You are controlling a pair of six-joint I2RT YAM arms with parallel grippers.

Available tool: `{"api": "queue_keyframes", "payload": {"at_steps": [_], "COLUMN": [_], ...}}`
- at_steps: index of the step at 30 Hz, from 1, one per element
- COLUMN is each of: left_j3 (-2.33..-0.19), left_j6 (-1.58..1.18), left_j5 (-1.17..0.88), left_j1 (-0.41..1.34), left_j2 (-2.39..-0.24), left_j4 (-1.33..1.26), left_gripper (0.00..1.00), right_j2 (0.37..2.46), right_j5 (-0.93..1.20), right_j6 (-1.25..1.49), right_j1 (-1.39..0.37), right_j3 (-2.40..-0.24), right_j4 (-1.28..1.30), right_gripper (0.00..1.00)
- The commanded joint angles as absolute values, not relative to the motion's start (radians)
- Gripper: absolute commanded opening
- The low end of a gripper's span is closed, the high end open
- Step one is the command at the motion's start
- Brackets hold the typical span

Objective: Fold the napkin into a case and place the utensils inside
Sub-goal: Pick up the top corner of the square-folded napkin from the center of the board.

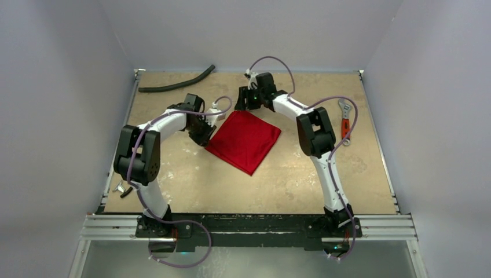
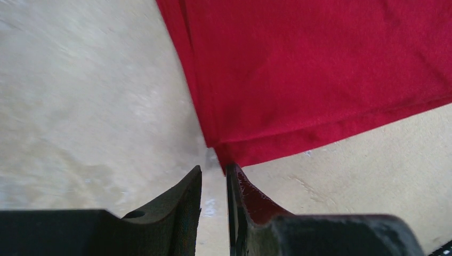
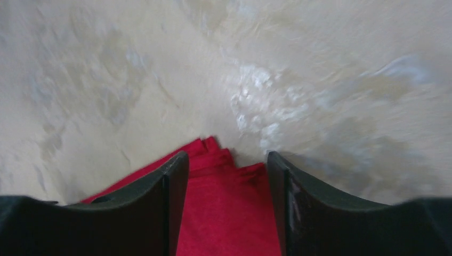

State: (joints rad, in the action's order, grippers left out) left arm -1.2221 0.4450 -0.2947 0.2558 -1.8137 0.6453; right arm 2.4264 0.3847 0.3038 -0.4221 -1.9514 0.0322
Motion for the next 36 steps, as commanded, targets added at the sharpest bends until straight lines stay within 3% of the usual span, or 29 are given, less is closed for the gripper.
{"api": "queue_keyframes", "payload": {"at_steps": [1,13,24,36], "left_j3": [-1.169,-1.068,-1.064,-1.074], "left_j6": [0.326,0.371,0.391,0.387], "left_j5": [-0.365,-0.295,-0.238,-0.246], "left_j1": [0.25,0.245,0.246,0.246], "left_j2": [-1.771,-1.725,-1.719,-1.713], "left_j4": [0.563,0.49,0.466,0.479], "left_gripper": [0.22,0.22,0.22,0.22], "right_j2": [2.424,2.396,2.486,2.51], "right_j5": [0.4,0.45,0.647,0.676], "right_j6": [0.223,0.131,0.065,0.102], "right_j1": [-0.428,-0.422,-0.38,-0.38], "right_j3": [-2.014,-1.951,-2.083,-2.045], "right_j4": [0.122,0.167,0.275,0.226], "right_gripper": [0.6,0.56,0.51,0.38]}}
